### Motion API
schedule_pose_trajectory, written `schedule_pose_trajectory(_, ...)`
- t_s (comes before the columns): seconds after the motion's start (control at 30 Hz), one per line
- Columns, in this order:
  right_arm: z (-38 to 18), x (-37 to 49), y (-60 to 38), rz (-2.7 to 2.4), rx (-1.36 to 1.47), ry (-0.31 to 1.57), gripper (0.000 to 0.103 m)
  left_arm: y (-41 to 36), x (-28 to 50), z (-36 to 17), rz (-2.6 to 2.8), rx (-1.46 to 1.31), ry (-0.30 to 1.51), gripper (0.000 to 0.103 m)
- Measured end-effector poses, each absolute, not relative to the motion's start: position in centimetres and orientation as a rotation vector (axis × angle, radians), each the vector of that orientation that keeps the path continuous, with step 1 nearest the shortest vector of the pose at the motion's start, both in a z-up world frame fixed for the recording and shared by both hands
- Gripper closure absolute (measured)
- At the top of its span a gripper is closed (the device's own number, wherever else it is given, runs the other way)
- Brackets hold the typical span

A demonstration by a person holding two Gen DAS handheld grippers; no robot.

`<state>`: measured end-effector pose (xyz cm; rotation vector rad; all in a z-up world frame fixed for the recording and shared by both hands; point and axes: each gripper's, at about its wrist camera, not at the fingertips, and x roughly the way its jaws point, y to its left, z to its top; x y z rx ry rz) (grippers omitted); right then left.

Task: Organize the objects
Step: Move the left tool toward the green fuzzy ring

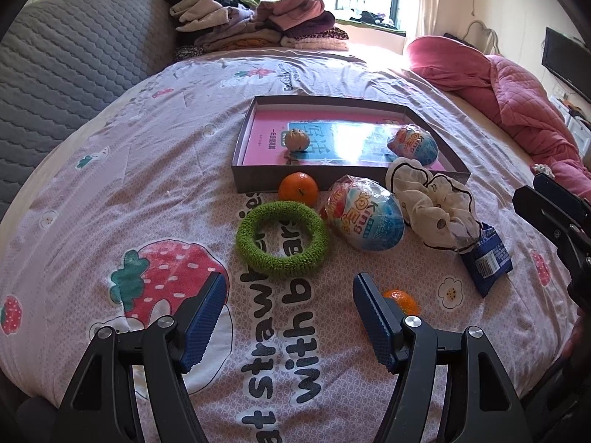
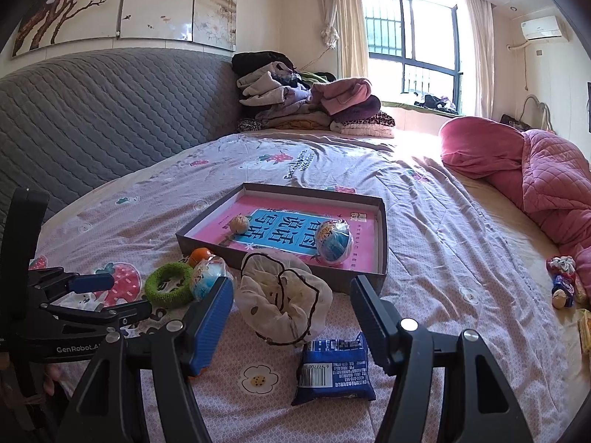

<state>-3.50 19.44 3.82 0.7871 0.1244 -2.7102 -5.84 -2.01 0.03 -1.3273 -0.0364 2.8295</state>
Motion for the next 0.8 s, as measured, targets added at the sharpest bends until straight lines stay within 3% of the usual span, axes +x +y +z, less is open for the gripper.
schedule_pose_trajectory(0.8, 0.8, -4.9, 17.6, -2.649, 0.919, 0.285, 0.038, -2.0, -6.8, -1.1, 2.775, -1.357, -0.01, 0.031)
